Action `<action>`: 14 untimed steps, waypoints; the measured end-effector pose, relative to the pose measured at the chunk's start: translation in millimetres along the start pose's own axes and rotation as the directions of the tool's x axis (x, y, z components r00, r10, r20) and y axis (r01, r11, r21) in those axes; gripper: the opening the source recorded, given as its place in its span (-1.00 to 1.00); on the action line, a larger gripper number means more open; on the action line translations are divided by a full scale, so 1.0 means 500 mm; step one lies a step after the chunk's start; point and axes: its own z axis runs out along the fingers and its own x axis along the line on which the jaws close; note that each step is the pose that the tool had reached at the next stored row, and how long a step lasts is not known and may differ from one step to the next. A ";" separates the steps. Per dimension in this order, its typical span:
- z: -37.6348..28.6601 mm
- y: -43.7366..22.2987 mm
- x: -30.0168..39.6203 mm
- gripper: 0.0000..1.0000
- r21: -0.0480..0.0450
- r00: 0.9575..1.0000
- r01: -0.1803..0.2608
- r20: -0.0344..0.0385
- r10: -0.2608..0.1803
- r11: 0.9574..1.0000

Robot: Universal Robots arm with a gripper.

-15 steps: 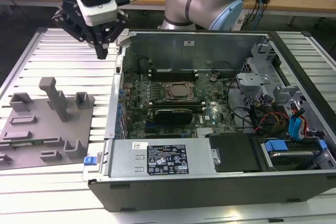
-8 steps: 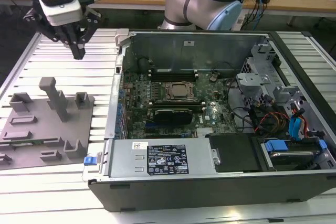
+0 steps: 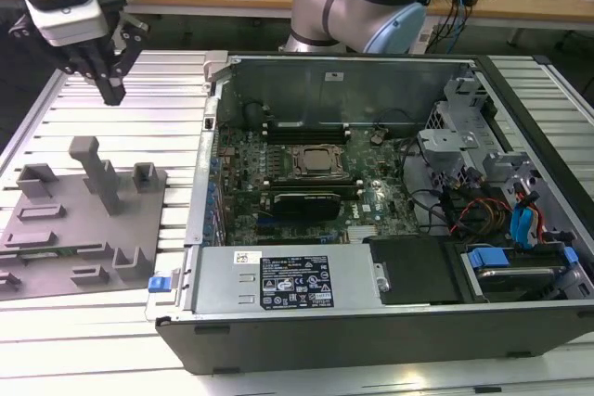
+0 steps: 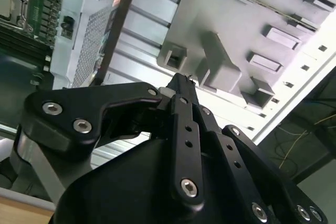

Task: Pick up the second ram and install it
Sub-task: 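Reach for the second ram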

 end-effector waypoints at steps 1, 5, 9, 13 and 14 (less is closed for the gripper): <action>0.000 -0.001 0.009 -0.79 0.000 1.000 0.000 0.000 0.000 1.000; 0.000 -0.003 0.041 -0.79 0.000 1.000 0.000 0.000 0.000 1.000; 0.000 -0.005 0.067 -0.79 0.000 1.000 0.000 0.000 0.000 1.000; 0.000 -0.007 0.090 -0.79 0.000 1.000 0.000 0.000 0.000 1.000; 0.000 -0.008 0.096 -0.79 0.000 1.000 0.000 0.000 0.000 1.000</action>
